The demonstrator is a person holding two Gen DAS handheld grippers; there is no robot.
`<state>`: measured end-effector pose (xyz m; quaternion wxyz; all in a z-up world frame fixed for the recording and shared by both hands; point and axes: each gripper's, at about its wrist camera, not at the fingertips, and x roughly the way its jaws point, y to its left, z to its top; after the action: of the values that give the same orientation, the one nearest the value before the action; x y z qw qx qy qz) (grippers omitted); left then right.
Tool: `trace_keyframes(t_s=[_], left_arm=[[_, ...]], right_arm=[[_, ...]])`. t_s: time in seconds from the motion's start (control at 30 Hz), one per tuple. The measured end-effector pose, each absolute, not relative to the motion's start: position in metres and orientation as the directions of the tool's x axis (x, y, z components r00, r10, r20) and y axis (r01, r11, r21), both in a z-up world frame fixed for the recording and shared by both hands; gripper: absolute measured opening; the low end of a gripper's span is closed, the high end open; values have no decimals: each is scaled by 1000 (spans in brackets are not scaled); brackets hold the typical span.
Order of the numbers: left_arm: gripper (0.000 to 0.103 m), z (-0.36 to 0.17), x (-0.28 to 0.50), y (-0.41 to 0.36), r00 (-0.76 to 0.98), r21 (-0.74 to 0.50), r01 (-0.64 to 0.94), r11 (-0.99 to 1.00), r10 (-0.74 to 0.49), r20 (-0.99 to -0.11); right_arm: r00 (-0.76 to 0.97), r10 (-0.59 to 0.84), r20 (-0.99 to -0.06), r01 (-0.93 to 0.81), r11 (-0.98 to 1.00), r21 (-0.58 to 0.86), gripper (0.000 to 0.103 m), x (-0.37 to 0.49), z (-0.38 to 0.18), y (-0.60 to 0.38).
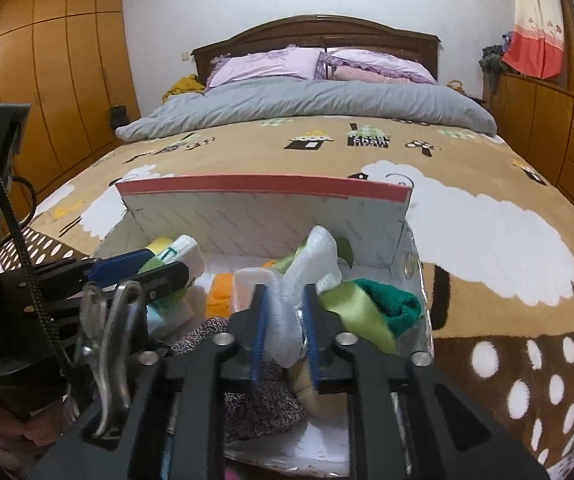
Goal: Organize soft objects
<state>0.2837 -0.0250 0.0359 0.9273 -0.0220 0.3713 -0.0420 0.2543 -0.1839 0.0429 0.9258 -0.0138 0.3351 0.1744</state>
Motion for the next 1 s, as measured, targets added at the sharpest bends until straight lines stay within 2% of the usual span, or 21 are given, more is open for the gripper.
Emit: trace_keyframes(t_s=[0.03, 0.17, 0.53, 1.0], left_arm=[[48, 36, 284, -24, 719, -74, 61, 995, -95, -688], [57, 36, 283, -21, 708, -92, 52, 994, -102, -699], [66, 54, 265, -14, 720, -90, 29, 996, -83, -689], [67, 67, 211, -3, 716, -83, -31, 996, -35, -697]], right_arm=[[713, 313, -628, -328, 940, 97, 31, 255, 42, -184], [705, 326, -630, -330, 937, 115, 37, 255, 41, -186], [724, 331, -605, -325, 938, 123, 52, 242, 57, -189], [724, 355, -591, -333, 931, 151, 53, 196, 75, -191]])
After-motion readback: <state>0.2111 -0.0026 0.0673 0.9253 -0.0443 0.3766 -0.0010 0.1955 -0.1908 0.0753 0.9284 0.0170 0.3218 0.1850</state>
